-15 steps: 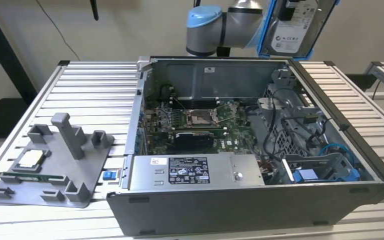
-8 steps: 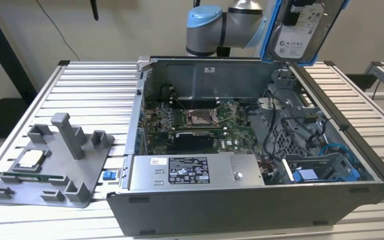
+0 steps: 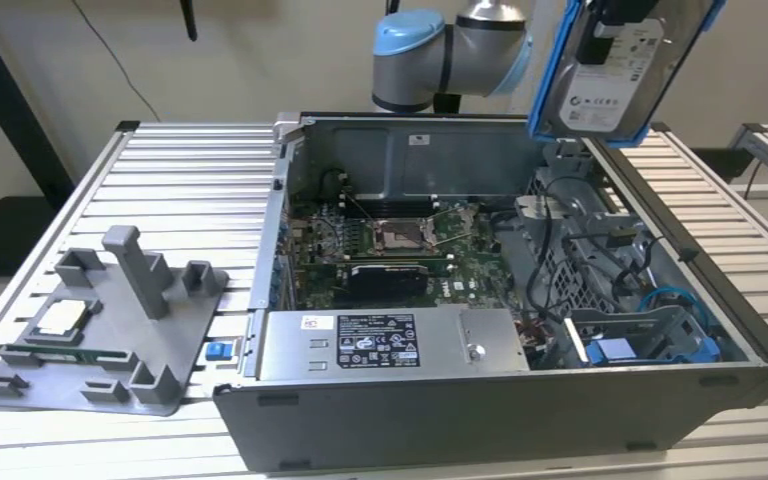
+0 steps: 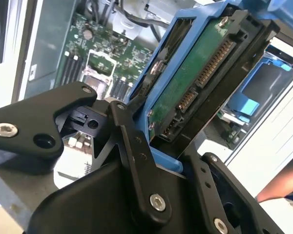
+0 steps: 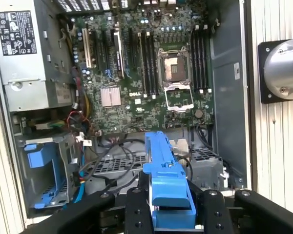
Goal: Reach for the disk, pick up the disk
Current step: 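Pick up the disk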
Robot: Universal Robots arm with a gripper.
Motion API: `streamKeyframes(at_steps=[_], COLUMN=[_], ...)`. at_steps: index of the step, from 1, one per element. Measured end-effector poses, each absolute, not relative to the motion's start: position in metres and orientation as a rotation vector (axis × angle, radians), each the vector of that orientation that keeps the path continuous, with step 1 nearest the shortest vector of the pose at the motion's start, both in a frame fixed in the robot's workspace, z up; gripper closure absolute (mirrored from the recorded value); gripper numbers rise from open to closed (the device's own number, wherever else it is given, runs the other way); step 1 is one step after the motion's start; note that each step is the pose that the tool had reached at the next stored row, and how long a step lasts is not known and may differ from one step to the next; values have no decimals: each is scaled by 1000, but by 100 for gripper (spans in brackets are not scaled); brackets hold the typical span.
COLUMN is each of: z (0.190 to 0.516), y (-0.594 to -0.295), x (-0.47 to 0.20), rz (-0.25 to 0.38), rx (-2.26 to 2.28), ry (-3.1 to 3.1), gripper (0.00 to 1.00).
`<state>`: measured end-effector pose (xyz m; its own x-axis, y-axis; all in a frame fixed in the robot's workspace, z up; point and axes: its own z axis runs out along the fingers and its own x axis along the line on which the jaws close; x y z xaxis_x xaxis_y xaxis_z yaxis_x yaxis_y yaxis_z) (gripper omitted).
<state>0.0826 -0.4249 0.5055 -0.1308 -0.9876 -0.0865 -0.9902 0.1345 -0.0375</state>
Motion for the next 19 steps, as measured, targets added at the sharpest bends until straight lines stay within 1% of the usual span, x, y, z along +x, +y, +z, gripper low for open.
streamKeyframes(at_steps=[15,19], z=[501,499], y=[-468,-471], x=[83,82], rz=[37,36], rx=[-2013,-2013], ry=[2301,2302], gripper=[100,100])
